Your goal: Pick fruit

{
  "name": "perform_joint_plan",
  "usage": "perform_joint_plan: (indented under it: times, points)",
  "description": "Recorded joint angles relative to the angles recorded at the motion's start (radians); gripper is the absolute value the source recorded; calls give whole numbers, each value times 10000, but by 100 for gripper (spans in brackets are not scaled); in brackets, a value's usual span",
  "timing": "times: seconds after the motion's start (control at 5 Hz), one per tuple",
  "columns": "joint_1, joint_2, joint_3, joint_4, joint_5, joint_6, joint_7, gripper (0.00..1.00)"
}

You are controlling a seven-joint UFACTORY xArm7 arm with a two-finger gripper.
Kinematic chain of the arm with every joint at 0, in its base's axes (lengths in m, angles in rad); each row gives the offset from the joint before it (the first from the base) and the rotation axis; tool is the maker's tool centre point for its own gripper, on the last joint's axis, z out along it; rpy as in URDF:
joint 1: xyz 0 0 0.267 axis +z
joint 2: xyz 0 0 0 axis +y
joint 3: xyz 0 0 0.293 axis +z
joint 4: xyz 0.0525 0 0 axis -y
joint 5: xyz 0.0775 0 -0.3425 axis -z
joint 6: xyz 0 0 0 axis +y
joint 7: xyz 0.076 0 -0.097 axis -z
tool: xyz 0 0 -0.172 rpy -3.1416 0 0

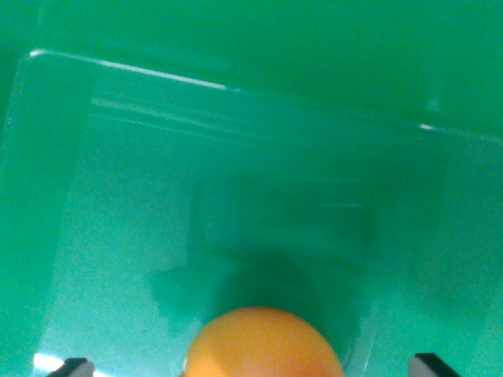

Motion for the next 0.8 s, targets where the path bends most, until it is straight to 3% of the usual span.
perform_joint_plan:
  times: [0.2,0.8]
  points:
    - [16,52,11,-202,6,-240,-36,0]
    - [29,93,19,-362,10,-431,-65,0]
